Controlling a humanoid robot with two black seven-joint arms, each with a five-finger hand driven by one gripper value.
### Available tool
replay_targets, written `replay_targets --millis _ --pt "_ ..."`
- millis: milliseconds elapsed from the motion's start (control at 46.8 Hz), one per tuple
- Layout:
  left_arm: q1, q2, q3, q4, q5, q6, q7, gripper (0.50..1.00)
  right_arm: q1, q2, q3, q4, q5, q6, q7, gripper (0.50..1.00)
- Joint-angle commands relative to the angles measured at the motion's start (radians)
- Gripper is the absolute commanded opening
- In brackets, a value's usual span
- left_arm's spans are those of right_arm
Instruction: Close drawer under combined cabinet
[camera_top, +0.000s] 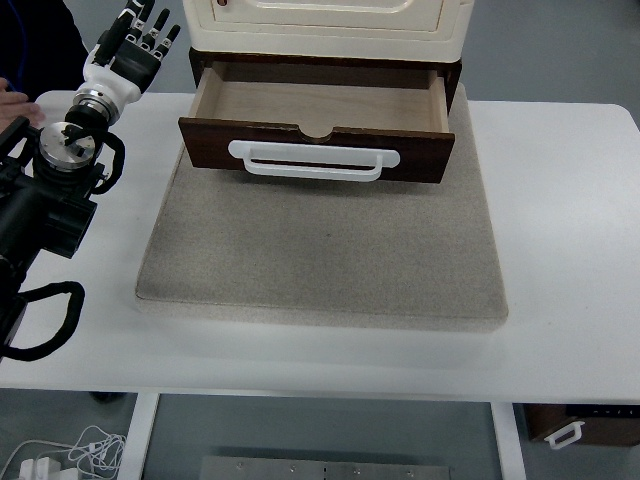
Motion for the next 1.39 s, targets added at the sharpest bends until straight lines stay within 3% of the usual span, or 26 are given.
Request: replay_targets --millis 0,705,1026,1154,1368 --pt "0.0 0.0 0.0 0.0 0.0 0.0 0.0 1.0 0.0 0.0 0.0 0.0 0.0 -0.001 0.0 0.952" --pt "-0.026 0.017 -0.002 0.003 -0.018 -0.02 -0.006 1.0 0.0 0.0 0.0 0.001 0.0 0.001 0.0 0.952" --pt "-0.117 0.127 0.008 -0.028 -0.017 -0.005 -0.008 1.0 0.0 0.0 0.0 0.0 0.0 0.001 0.0 0.952" --pt "-0.136 0.175 0.046 -0.092 -0.017 -0.006 -0.017 1.0 0.0 0.0 0.0 0.0 0.0 0.001 0.0 0.952" --pt "-0.135 0.274 0.063 -0.325 -0.017 -0.008 -0.025 1.0 0.0 0.0 0.0 0.001 0.0 0.001 0.0 0.952"
